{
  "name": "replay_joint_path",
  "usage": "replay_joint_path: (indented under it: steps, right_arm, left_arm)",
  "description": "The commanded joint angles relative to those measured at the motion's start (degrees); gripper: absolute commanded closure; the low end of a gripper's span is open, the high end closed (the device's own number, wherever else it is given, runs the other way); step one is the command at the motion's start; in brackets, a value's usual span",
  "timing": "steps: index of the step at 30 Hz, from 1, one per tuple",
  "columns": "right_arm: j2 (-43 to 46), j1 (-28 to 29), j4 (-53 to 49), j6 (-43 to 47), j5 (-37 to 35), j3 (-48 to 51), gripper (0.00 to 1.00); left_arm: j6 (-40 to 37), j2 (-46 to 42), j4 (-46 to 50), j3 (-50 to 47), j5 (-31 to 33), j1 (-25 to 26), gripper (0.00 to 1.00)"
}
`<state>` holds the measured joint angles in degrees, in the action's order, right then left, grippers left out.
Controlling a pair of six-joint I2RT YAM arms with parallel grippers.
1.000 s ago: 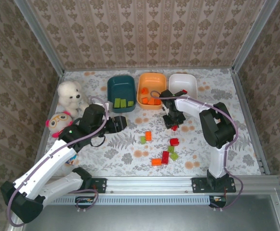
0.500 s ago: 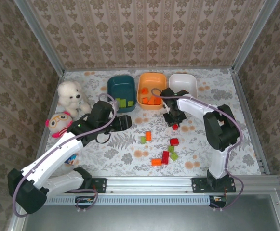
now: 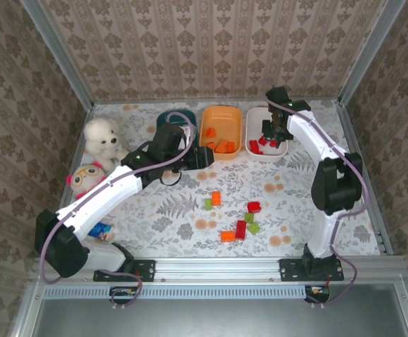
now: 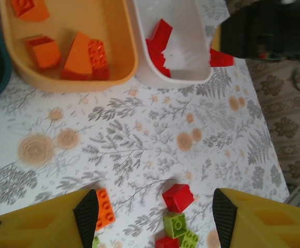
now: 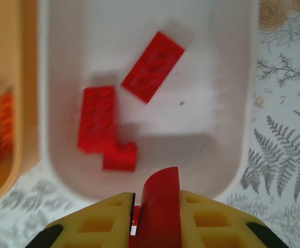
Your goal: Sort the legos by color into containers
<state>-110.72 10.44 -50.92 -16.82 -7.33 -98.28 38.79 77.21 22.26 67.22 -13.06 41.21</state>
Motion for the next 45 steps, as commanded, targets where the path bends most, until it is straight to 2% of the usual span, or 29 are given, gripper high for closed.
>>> replay_joint_path:
  steps: [1, 8, 12, 14, 18, 21, 24, 29, 32, 40, 45]
  right_arm:
    - [-6.1, -1.4, -1.3, -2.9, -0.3, -2.9, 0.82]
    - [-13.4, -2.7, -1.8, -3.6, 2.2, -7.8, 0.79]
    - [-15.7, -2.7, -3.5, -3.6, 3.1, -10.0, 0.72]
    - [-15.0, -2.7, -3.5, -3.6, 3.0, -10.0, 0.67]
    - [-11.3, -2.6, -3.5, -3.6, 2.4, -10.1, 0.51]
    - [-8.5, -2.6, -4.0, -3.5, 2.7, -10.9, 0.44]
    - [-5.9, -2.5, -5.7, -3.6, 2.7, -12.7, 0.42]
    - [2.6, -1.1, -6.1, -3.8, 1.7, -11.7, 0.40]
    - [9.3, 0.8, -5.5, -3.8, 1.2, -7.5, 0.40]
    - [33.7, 7.3, -2.4, -6.5, 1.5, 14.0, 0.42]
    - [46.2, 10.4, -5.2, -9.7, 0.9, 25.3, 0.43]
  left_arm:
    - [-1.6, 1.7, -2.7, 3.4, -2.2, -0.4, 0.37]
    - [-1.7, 4.3, -2.5, 6.5, -2.9, -0.4, 0.37]
    - [-2.1, 4.1, -1.1, 6.6, -2.6, -0.6, 0.37]
    - [-2.6, 4.1, -0.6, 6.4, -2.8, -0.5, 0.37]
    - [-4.5, 4.1, 1.8, 6.5, -3.0, -0.3, 0.37]
    - [-5.8, 4.3, 3.2, 5.9, -3.8, -0.2, 0.37]
    - [-7.1, 4.5, 4.2, 5.3, -4.8, 0.2, 0.37]
    - [-12.2, 6.5, 8.8, 6.5, -6.2, 3.0, 0.37]
    - [-14.8, 8.0, 10.8, 6.5, -6.1, 5.7, 0.37]
    - [-14.4, 9.6, 11.4, 5.1, -2.9, 10.9, 0.37]
    - [-13.1, 10.2, 11.9, 4.9, -0.3, 12.9, 0.39]
